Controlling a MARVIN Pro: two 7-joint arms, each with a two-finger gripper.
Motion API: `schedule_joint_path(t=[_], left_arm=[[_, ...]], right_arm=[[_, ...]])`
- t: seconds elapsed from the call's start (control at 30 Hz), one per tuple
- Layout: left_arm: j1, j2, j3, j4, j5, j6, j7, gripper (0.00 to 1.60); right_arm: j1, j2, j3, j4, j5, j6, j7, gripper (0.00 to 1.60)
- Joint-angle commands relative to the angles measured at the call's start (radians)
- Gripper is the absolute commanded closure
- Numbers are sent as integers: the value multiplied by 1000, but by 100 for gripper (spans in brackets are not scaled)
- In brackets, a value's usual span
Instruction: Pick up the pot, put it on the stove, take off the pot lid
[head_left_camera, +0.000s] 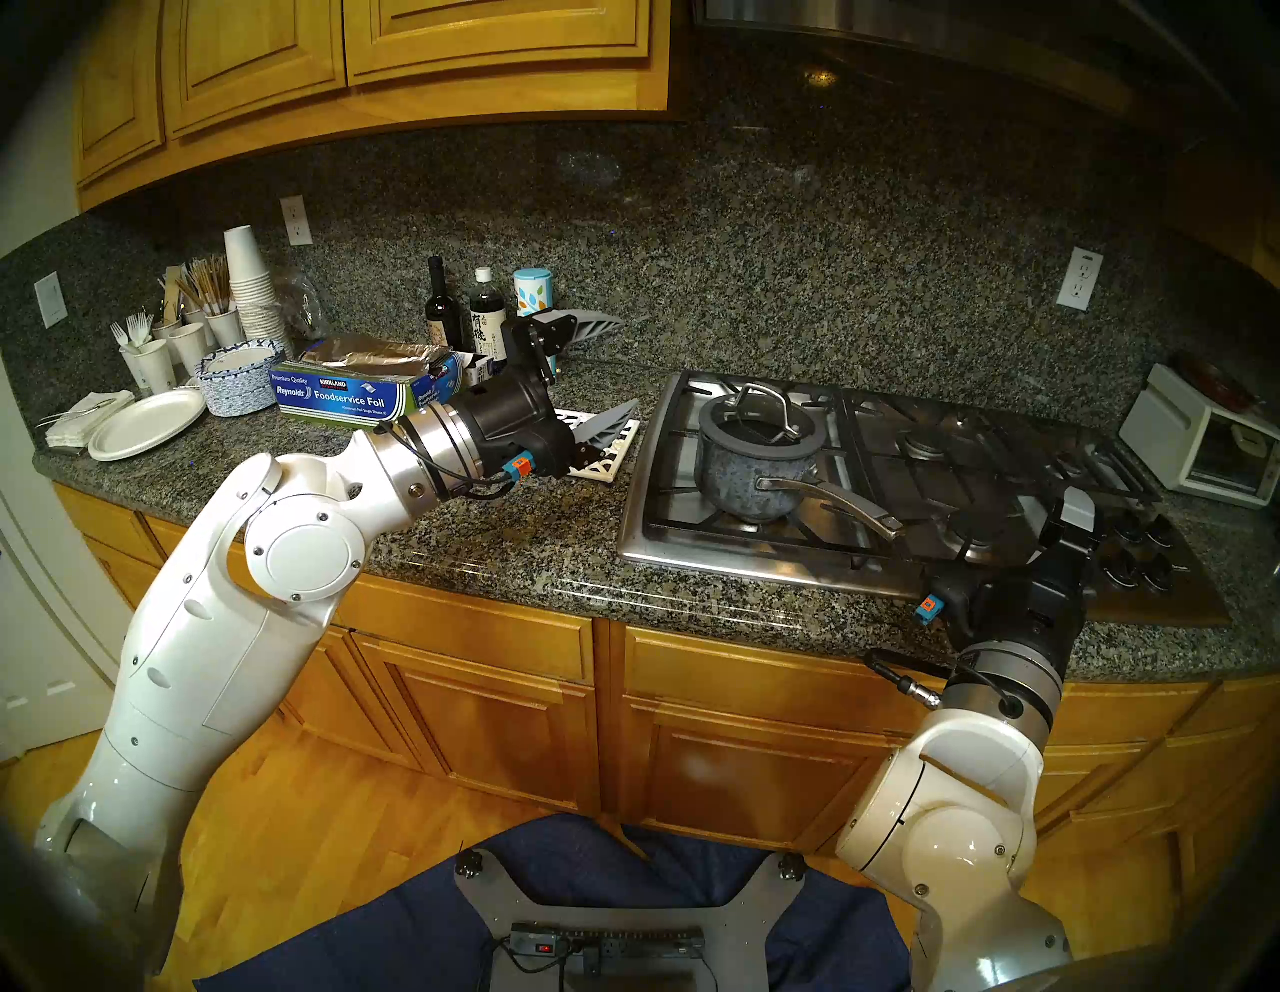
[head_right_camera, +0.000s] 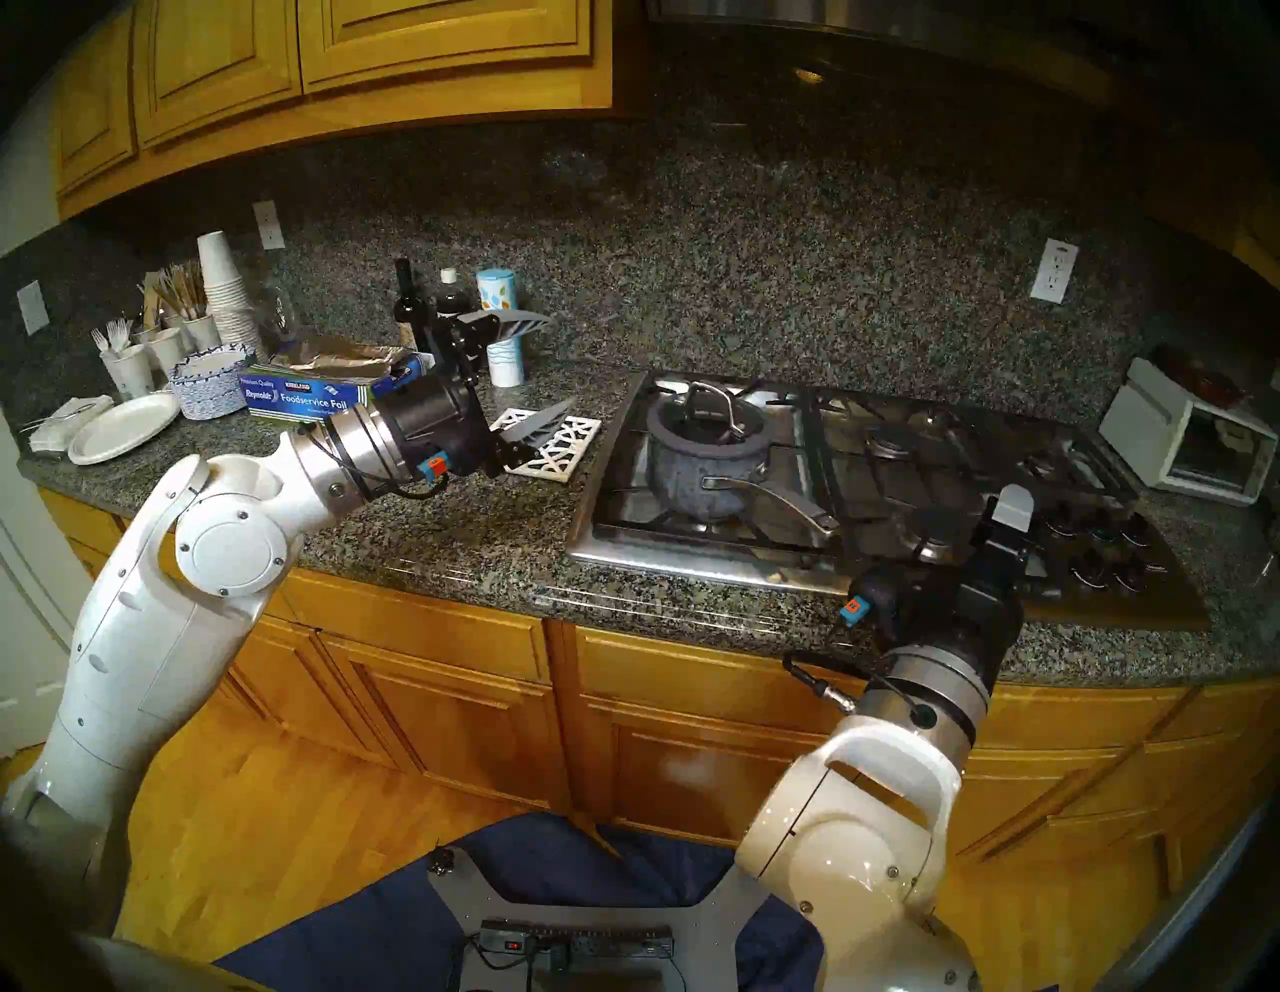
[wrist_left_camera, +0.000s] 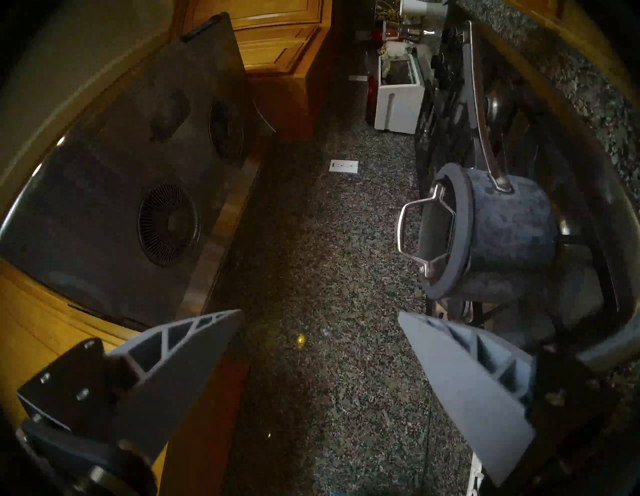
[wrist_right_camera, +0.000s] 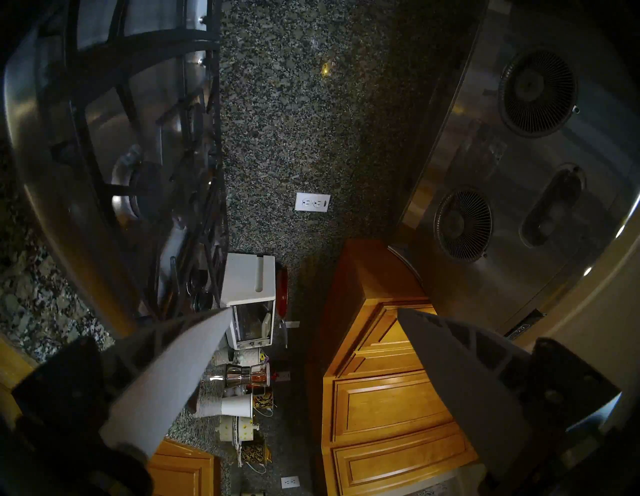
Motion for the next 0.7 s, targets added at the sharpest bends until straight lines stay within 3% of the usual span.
schedule_joint_path(t=[0.0, 0.67], left_arm=[[-105, -13, 10, 10, -23, -17, -26, 0], [-268, -105, 96, 151, -30, -16, -161, 0]], right_arm=[[3, 3, -1, -31, -11, 0, -25, 0], [0, 4, 0, -31, -9, 0, -24, 0]])
